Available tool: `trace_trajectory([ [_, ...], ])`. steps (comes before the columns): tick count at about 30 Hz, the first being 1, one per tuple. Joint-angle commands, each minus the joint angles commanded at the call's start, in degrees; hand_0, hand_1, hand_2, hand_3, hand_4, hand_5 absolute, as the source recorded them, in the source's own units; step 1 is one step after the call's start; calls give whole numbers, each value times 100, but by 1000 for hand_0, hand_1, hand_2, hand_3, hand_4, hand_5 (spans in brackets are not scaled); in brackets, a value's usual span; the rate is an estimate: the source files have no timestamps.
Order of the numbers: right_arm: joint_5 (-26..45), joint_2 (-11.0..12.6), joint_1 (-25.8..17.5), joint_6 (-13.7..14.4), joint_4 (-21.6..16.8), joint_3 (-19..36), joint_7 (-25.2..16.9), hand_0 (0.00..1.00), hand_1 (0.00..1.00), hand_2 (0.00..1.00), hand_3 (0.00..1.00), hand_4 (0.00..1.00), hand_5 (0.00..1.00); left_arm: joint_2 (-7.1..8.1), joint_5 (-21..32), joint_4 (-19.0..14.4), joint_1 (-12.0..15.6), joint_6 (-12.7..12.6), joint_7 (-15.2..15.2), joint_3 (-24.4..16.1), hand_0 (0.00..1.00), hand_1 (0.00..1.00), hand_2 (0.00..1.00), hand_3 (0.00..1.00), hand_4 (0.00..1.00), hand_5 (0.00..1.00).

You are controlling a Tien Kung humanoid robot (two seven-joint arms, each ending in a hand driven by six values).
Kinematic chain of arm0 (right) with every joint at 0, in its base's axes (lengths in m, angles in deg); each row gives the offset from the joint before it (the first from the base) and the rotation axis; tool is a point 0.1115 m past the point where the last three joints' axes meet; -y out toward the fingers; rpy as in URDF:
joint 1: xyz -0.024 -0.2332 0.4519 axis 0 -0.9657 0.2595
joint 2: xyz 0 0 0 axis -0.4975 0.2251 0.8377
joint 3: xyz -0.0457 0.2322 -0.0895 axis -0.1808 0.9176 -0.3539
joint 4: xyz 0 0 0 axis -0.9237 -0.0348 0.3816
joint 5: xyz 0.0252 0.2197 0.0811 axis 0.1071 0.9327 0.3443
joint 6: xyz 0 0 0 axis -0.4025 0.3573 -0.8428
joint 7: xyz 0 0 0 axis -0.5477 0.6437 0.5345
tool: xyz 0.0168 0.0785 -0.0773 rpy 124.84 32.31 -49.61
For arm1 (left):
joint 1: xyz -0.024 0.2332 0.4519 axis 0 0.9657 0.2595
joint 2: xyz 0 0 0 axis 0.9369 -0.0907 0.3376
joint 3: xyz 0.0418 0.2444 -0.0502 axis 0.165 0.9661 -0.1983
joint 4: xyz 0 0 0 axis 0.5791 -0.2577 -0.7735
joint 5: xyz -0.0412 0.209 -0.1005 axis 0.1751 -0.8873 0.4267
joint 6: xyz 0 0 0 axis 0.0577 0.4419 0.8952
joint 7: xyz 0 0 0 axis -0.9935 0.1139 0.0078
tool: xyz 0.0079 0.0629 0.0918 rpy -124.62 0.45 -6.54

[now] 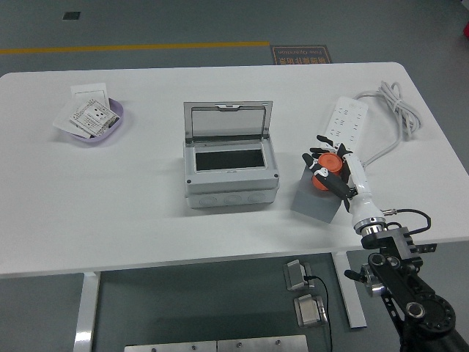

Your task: Pick up the cylinder from the cube,place it in the box,flap close box

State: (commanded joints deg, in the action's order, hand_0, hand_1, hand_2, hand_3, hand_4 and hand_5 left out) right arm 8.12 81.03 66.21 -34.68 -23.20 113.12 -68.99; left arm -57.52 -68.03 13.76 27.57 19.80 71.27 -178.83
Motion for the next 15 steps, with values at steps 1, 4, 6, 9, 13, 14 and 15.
trace_trajectory([
  [1, -23, 5, 1, 12, 1, -2, 11, 789, 731, 710, 830, 851, 281, 1, 1, 0, -3, -1, 2, 4, 600, 662, 600, 593, 639, 264],
  [4, -75, 19, 1, 38, 2, -14, 40, 783, 735, 712, 837, 616, 44, 6, 13, 0, -10, -7, 8, 17, 600, 661, 600, 593, 639, 264],
  [6, -103, 28, 2, 47, 5, -28, 60, 783, 735, 712, 837, 616, 44, 10, 19, 0, -11, -11, 11, 25, 600, 661, 600, 593, 639, 264],
  [9, -119, 36, 3, 52, 10, -48, 78, 794, 742, 722, 851, 431, 2, 12, 27, 0, -12, -14, 14, 33, 598, 662, 600, 593, 638, 259],
  [13, -99, 45, -7, 50, 15, -76, 87, 794, 742, 722, 851, 431, 2, 17, 56, 0, -12, -17, 17, 61, 598, 662, 600, 593, 638, 259],
  [14, -88, 47, -9, 48, 15, -82, 85, 794, 742, 722, 851, 431, 2, 19, 63, 0, -12, -18, 19, 67, 598, 662, 600, 593, 638, 259],
  [15, -77, 48, -11, 46, 16, -87, 82, 795, 745, 723, 862, 362, 2, 20, 70, 0, -12, -18, 20, 72, 597, 661, 600, 594, 639, 257],
])
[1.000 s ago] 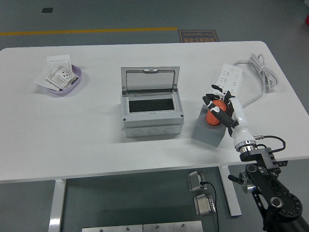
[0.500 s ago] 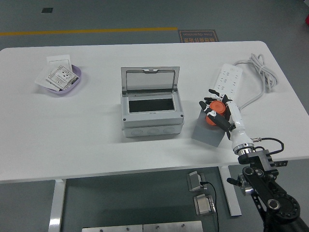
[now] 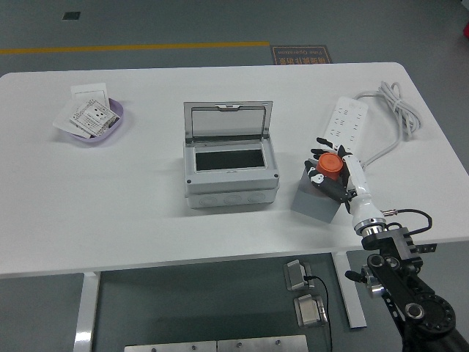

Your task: Pick up the cylinder from the cube,place it in the box,flap close box

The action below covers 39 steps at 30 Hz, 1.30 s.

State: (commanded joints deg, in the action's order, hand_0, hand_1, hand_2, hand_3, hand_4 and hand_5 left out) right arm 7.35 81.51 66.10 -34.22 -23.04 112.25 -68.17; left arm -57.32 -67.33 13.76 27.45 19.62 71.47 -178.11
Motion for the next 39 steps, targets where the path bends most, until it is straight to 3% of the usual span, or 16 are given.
trace_trajectory([
  [11, 389, 0, 12, -81, -18, -93, -70, 795, 743, 721, 849, 327, 2, 6, 119, 0, -23, -3, 19, 90, 597, 661, 601, 595, 640, 254],
  [12, 427, 1, 17, -90, -24, -99, -68, 761, 692, 638, 705, 2, 2, 6, 130, 0, -25, -2, 19, 100, 595, 661, 602, 596, 644, 255],
  [17, 491, 11, 41, -107, -48, -107, -48, 761, 692, 638, 705, 2, 2, 5, 172, 0, -30, 0, 16, 131, 595, 661, 602, 596, 644, 255],
  [18, 487, 17, 49, -105, -56, -103, -41, 734, 617, 565, 524, 2, 2, 4, 179, 0, -32, 0, 15, 136, 595, 661, 605, 601, 652, 253],
  [28, 201, 156, 148, -56, -182, 19, 65, 722, 603, 558, 481, 2, 2, 4, 210, 0, -43, 0, 14, 152, 596, 661, 606, 602, 653, 254],
  [33, -27, 253, 183, 40, -390, 55, 167, 741, 616, 572, 483, 2, 2, -1, 226, 0, -51, -1, 14, 162, 596, 661, 607, 604, 658, 256],
  [39, -593, 461, 322, 276, -797, -280, 412, 748, 617, 577, 483, 2, 2, -1, 163, 0, -44, -5, 12, 94, 596, 661, 609, 606, 666, 264],
])
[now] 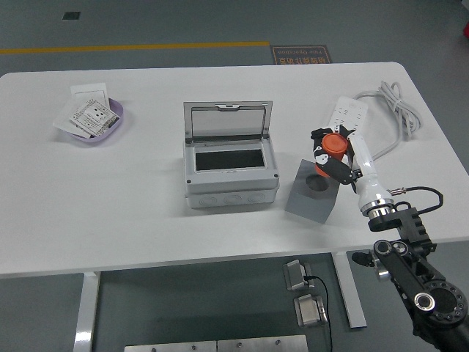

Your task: Pick up the cylinder from the cube,place it in the box,flap close box

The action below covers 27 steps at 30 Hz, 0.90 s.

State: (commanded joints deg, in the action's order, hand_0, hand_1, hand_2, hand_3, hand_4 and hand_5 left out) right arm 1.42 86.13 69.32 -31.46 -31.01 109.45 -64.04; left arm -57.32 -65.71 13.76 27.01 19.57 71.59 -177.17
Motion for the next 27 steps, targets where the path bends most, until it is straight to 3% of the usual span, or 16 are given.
trace_trajectory([
  [2, -192, 66, 80, 53, -90, -143, 80, 748, 617, 577, 483, 2, 2, 2, -11, 0, 2, -3, 1, -14, 596, 661, 609, 606, 666, 264],
  [3, -293, 98, 126, 82, -125, -214, 121, 390, 328, 437, 333, 2, 2, 2, -16, 0, 2, -6, 2, -20, 597, 661, 609, 605, 677, 276],
  [8, -837, 225, 464, 238, -178, -607, 348, 390, 328, 437, 333, 2, 2, 3, -27, 0, -3, -17, 6, -37, 597, 661, 609, 605, 677, 276],
  [9, -931, 242, 539, 261, -167, -687, 392, 114, 165, 380, 278, 2, 2, 3, -29, 0, -4, -19, 6, -39, 597, 661, 610, 604, 685, 292],
  [14, -1443, 295, 1038, 365, 55, -1224, 688, 114, 165, 380, 278, 2, 2, 17, -66, 0, -4, -31, 7, -80, 597, 661, 610, 604, 685, 292],
  [15, -1531, 296, 1134, 378, 114, -1330, 737, 10, 123, 370, 264, 2, 2, 19, -72, 0, -3, -33, 7, -87, 597, 663, 611, 604, 686, 299],
  [27, -2232, 185, 2385, 329, 1052, -2627, 1078, 2, 89, 370, 260, 2, 2, 67, -200, 0, 11, -46, -22, -219, 596, 662, 612, 604, 685, 301],
])
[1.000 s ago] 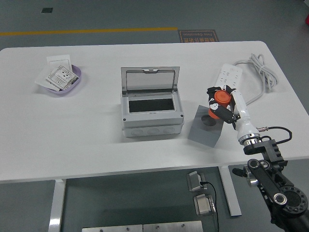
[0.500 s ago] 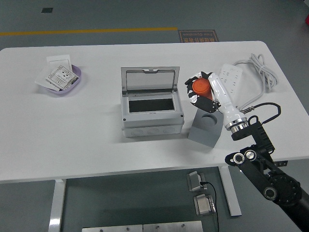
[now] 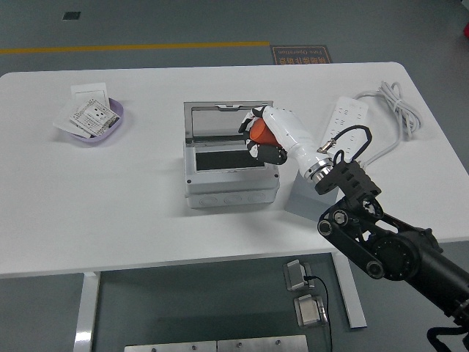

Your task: Pick up the cylinder from the cube,place it in the box,flap close box

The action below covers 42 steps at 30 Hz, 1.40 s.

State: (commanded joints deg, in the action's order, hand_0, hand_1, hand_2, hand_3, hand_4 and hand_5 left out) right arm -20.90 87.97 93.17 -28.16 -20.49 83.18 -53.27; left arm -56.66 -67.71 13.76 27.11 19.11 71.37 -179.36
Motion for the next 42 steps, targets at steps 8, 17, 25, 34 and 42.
trace_trajectory([
  [8, 54, -229, 728, -89, 830, -769, -25, 2, 90, 372, 258, 2, 2, 33, -65, 0, -2, 1, -26, -49, 596, 665, 613, 604, 685, 303],
  [17, 217, -681, 1217, -191, 1794, -1262, -24, 2, 91, 373, 259, 2, 2, 44, -237, 0, 19, 7, -62, -196, 596, 663, 612, 603, 685, 303],
  [25, 238, -915, 1384, -233, 2140, -1472, -17, 2, 98, 376, 265, 2, 2, 43, -228, 0, -11, 8, -60, -167, 596, 665, 612, 602, 685, 306],
  [34, 197, -973, 1415, -431, 2097, -1316, -155, 2, 100, 377, 268, 15, 2, 39, -243, 0, -29, 11, -69, -172, 596, 665, 612, 602, 683, 308],
  [42, 142, -977, 1376, -574, 2059, -1245, -224, 48, 195, 476, 646, 665, 303, 35, -220, 0, -52, 12, -69, -145, 595, 665, 611, 603, 680, 304],
])
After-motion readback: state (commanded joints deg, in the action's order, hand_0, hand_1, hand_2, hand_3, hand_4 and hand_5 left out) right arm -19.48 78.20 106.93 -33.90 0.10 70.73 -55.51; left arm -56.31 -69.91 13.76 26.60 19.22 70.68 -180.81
